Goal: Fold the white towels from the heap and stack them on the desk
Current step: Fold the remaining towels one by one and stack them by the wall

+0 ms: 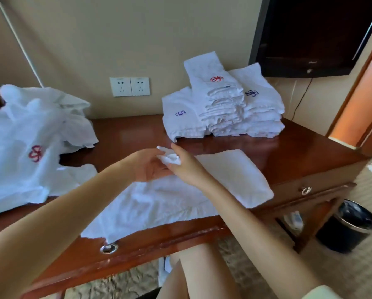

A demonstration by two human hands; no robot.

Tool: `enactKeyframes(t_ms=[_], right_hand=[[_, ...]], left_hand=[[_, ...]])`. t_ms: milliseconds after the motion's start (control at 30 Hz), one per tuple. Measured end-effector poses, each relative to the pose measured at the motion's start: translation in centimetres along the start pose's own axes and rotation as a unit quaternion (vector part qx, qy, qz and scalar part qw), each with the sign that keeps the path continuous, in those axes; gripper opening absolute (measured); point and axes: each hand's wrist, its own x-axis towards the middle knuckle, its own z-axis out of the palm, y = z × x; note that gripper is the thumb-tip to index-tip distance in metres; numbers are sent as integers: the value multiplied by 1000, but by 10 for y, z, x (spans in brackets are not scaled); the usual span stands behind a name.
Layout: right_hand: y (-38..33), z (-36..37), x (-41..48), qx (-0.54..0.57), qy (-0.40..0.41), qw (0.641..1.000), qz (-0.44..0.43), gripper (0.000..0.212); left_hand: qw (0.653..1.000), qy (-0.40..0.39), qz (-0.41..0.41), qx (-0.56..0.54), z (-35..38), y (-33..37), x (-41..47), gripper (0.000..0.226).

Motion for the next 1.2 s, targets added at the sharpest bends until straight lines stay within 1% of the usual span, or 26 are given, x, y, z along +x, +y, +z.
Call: enactKeyframes(t_ms=[67, 167, 300, 367, 400, 467, 533, 600, 667, 733, 800, 833, 900, 933, 1000, 1033, 1133, 1200], right_hand=[[3, 18, -7, -50, -43, 998, 10, 69], [4, 22, -15, -20, -76, 997, 0, 83], [2, -3, -25, 12, -86, 996, 9, 102], [4, -17, -30, -2, -93, 996, -4, 107], [3, -25, -33, -8, -97, 995, -13, 106], [5, -37, -35, 7, -101, 995, -15, 98], [5, -48, -35, 17, -89, 996, -11, 83], [7, -55, -33, 7, -78, 997, -9, 71], [11, -60, -29, -6, -78, 997, -2, 64], [14, -59, -26, -37, -75, 996, -2, 58], [20, -51, -21, -88, -67, 994, 6, 59], [21, -45, -20, -117, -77, 990, 13, 59], [21, -30, -21, -145, -124, 981, 28, 56], [22, -24, -22, -169, -140, 975, 21, 54], [23, -19, -25, -246, -128, 961, -12, 52], [23, -19, -27, -264, -118, 957, -21, 52], [29, -24, -28, -287, -97, 953, 3, 56], [35, -29, -29, -340, -80, 937, 17, 57]], left_hand=[[999, 26, -24, 11, -15, -18, -4, 15], [999, 43, -9, 29, -13, -29, 0, 13], [999, 45, -4, 29, 7, -29, -6, 22], [996, 76, -3, 37, 13, -30, -11, 28], [993, 100, 3, 56, 14, -31, -11, 32], [985, 147, 8, 94, 11, -31, -15, 40], [979, 172, 23, 104, 5, -21, -23, 37], [979, 184, 55, 75, -9, -3, -38, 30], [977, 195, 70, 50, -35, 12, -57, 28], [975, 212, 66, 24, -66, 16, -77, 31], [969, 241, 52, 1, -90, 5, -95, 25], [966, 255, 36, 0, -97, -5, -103, 25], [967, 253, -2, 29, -104, -25, -115, 32], [970, 241, -15, 43, -104, -35, -119, 33], [973, 227, -19, 43, -103, -47, -124, 30], [974, 226, -10, 34, -103, -50, -124, 25], [975, 222, 18, -4, -103, -49, -125, 11], [976, 211, 35, -37, -101, -45, -125, 15]])
